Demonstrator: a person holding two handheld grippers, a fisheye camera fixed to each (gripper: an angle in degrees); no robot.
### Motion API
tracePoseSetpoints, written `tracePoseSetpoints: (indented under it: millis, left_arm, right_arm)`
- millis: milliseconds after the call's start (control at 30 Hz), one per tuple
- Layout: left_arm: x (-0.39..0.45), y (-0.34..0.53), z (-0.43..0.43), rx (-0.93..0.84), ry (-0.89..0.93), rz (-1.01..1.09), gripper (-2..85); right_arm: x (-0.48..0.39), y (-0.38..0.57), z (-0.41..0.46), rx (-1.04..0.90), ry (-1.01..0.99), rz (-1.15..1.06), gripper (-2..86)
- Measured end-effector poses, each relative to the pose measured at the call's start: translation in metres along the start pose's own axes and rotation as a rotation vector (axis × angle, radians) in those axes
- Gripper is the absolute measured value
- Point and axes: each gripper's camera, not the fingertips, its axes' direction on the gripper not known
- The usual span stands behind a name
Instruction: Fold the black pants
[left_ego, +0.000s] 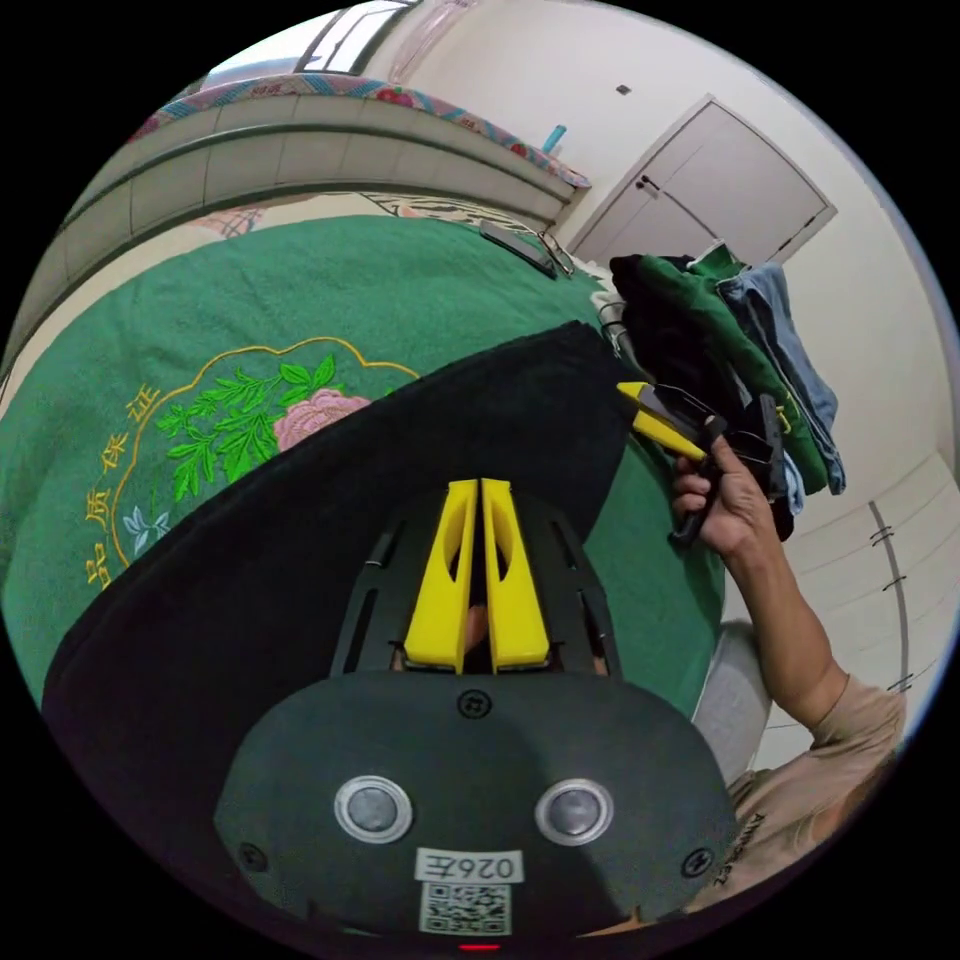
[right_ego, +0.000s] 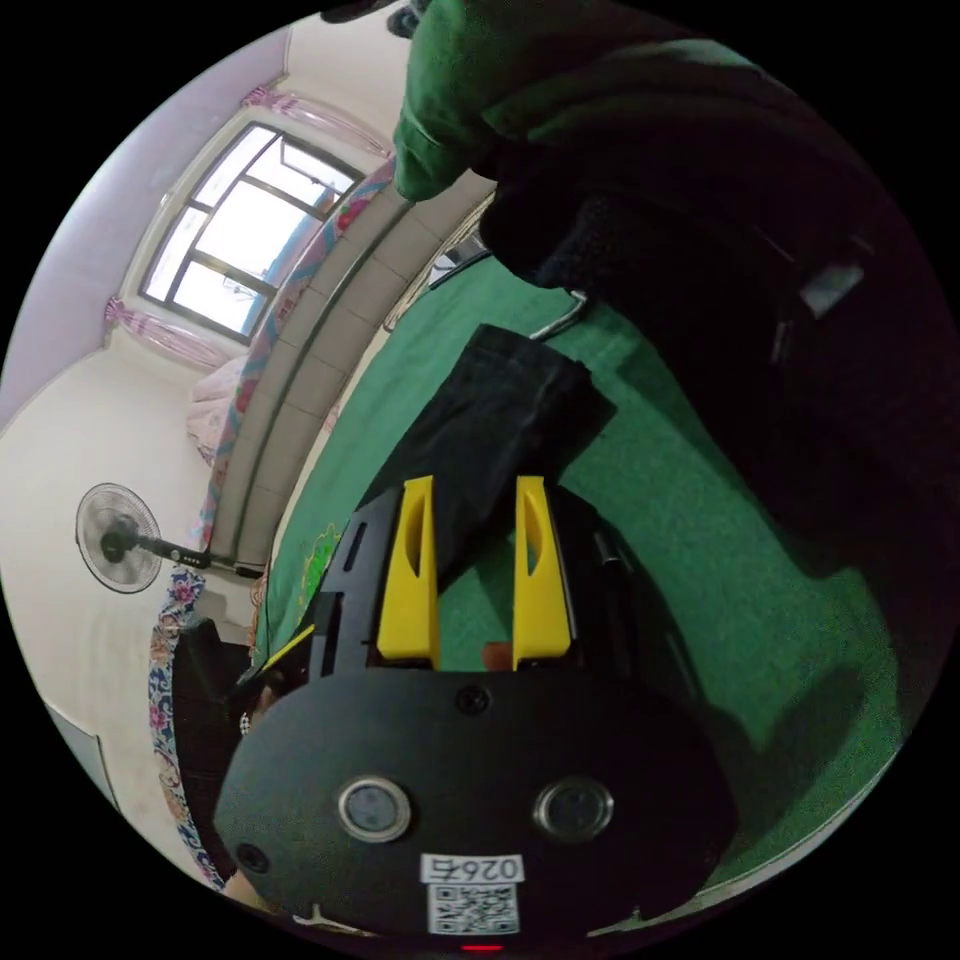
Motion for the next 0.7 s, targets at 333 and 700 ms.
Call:
tracePoseSetpoints:
  millis: [333,700]
  left_arm:
    - [-0.018,-0.041,-0.021,0.046,0.301,0.039,12.1]
    - [-0.134,0.094,-0.178,0.412,0.368,-0.255,15.4]
  right_arm:
    - [-0.026,0.035,0.012,0.051,-0.326,-0.127,-1.0]
    - [-0.284,0.245,0.074,-0.132,-0.285,-1.107,3.3]
